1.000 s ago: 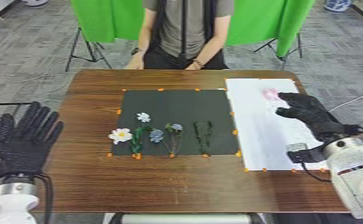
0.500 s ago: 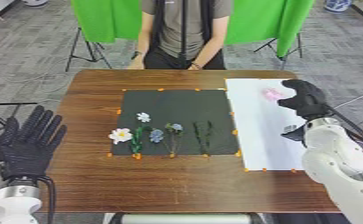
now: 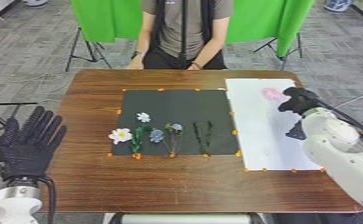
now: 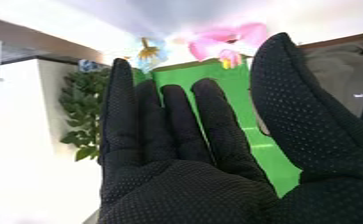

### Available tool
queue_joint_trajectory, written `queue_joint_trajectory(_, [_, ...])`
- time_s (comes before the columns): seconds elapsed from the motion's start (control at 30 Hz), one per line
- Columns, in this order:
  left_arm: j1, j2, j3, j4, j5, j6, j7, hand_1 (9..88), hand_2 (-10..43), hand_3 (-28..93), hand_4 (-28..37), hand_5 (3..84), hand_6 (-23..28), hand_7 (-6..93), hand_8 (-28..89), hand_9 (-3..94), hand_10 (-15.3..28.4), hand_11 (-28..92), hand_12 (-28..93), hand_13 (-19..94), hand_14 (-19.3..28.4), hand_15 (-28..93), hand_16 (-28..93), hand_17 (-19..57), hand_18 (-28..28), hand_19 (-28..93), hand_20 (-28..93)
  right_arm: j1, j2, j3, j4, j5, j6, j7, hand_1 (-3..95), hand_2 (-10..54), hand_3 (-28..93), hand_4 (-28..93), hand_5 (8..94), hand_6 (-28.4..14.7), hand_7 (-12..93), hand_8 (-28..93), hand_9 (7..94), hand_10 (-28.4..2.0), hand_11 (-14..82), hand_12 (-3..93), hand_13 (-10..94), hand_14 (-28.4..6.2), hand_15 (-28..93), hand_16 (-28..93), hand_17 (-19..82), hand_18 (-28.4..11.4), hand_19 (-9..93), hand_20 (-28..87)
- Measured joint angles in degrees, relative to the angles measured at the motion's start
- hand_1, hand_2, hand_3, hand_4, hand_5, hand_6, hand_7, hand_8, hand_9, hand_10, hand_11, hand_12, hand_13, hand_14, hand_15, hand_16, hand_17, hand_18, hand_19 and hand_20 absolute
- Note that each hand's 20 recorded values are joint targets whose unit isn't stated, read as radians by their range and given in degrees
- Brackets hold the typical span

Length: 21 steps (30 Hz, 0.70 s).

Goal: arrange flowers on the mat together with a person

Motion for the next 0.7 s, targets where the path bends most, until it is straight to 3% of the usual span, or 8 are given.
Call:
queue_joint_trajectory(0.3, [-0.9, 0.44, 0.25, 0.12, 1.13, 1.00, -0.46, 25.6, 13.9, 68, -28.3, 41.9, 8.1, 13.2, -10, 33.3, 12.5, 17, 6, 23, 11.8, 21, -7, -5.4, 11.0, 25, 9, 9.5, 1.0, -10.2, 5.7, 2.0, -0.5, 0.2, 43.0, -3.0, 79, -28, 38.5, -6.9, 15, -12, 34.0, -15.4, 9.0, 9.8, 29, -10.6, 19, 2, 19, -12.7, 46, 5])
queue_joint_trajectory(0.47, [-1.1, 0.56, 0.89, 0.13, 1.04, 1.03, -0.35, 25.5, 13.9, 68, -28.3, 42.0, 8.2, 13.5, -10, 33.4, 12.6, 17, 7, 23, 12.0, 21, -6, -5.4, 11.0, 25, 9, 15.4, 0.9, -15.8, 9.5, 4.6, -8.5, 1.0, 42.4, -2.9, 79, -28, 38.2, -5.1, 16, -12, 33.1, -15.9, 8.3, 9.8, 29, -11.2, 19, 2, 19, -13.0, 46, 4])
queue_joint_trajectory(0.53, [-1.4, 0.61, 1.28, 0.13, 0.88, 1.24, -0.39, 25.4, 13.9, 68, -28.3, 42.1, 8.2, 13.6, -10, 33.4, 12.6, 17, 6, 23, 12.1, 21, -6, -5.5, 11.1, 25, 9, 16.2, 0.9, -15.0, 9.3, 4.8, -10.9, 1.6, 45.4, -4.3, 78, -28, 39.3, -4.4, 17, -13, 36.3, -15.6, 9.4, 10.8, 36, -10.8, 24, 6, 21, -14.5, 55, 8])
queue_joint_trajectory(0.63, [-1.6, 0.63, 1.45, 0.13, 0.49, 1.72, -0.40, 25.8, 13.9, 68, -28.3, 42.3, 8.4, 13.5, -10, 33.6, 12.7, 17, 6, 23, 12.2, 22, -7, -5.5, 11.1, 25, 9, 15.7, 0.9, -12.9, 9.1, 5.0, -11.3, 2.7, 51.0, -7.8, 78, -28, 44.6, -1.6, 20, -14, 47.9, -12.1, 16.1, 16.0, 46, -8.9, 36, 15, 24, -15.0, 64, 14])
queue_joint_trajectory(0.7, [-1.5, 0.64, 1.38, 0.13, 0.31, 1.96, -0.40, 25.9, 13.9, 68, -28.3, 42.3, 8.5, 13.5, -10, 33.6, 12.7, 17, 6, 23, 12.2, 22, -7, -5.5, 11.1, 25, 9, 14.8, 1.0, -11.9, 9.0, 5.0, -10.7, 3.2, 56.7, -9.2, 73, -28, 49.1, 0.4, 22, -15, 52.2, -10.1, 21.8, 20.1, 50, -6.2, 38, 29, 25, -15.3, 65, 22])
